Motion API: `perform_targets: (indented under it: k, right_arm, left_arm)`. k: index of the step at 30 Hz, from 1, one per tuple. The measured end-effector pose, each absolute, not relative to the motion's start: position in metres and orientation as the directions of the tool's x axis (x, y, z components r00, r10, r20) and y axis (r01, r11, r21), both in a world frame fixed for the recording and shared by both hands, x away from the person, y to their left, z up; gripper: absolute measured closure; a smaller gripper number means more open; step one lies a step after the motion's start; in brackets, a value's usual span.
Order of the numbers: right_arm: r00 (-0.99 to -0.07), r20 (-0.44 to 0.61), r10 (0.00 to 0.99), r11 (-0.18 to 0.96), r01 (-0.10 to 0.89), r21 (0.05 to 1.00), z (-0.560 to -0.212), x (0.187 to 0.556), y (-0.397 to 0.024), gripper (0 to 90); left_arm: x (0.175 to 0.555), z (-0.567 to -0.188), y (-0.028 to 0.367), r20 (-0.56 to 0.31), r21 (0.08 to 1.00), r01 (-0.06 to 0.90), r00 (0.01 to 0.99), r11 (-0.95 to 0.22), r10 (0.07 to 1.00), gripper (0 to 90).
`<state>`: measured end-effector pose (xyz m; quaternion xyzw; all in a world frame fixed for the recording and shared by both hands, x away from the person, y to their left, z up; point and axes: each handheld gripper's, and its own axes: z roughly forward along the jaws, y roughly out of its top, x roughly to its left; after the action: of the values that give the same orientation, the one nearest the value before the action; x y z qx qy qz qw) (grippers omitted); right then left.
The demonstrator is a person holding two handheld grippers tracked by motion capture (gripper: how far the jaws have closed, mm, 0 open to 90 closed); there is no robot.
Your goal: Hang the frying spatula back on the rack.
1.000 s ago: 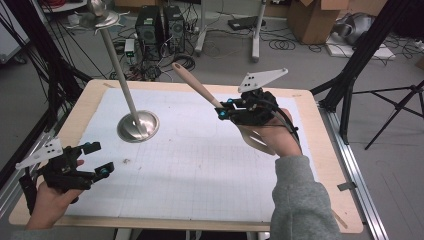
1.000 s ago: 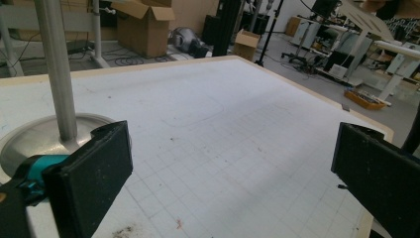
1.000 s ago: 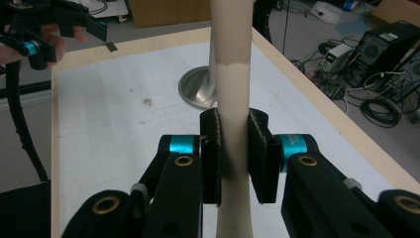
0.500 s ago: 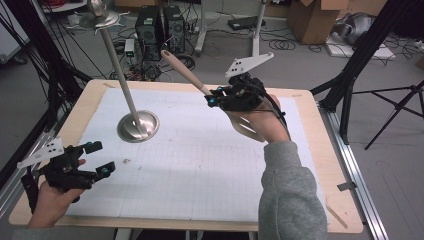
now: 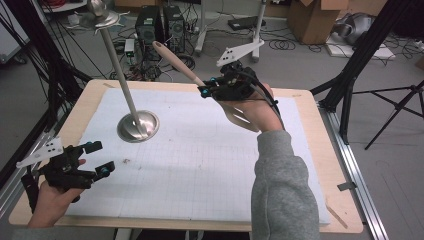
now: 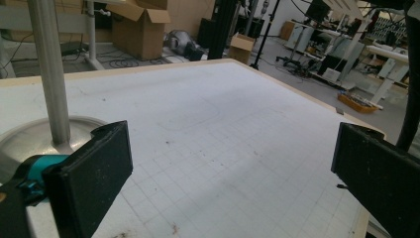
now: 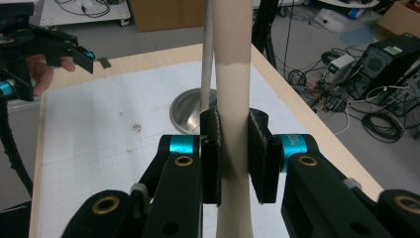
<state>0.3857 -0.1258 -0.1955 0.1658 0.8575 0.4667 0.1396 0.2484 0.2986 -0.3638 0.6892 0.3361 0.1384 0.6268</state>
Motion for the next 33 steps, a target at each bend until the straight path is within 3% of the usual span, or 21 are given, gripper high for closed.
perform_targets:
  k: [33]
  right_arm:
    - [-0.909, -0.084, 0.409, 0.500, 0.146, 0.854, -0.172, 0.411, -0.071, 78.2]
  left_arm:
    - [0.248, -0.366, 0.298, -0.246, 0.954, 0.298, 0.739, 0.022, 0.627, 2.7]
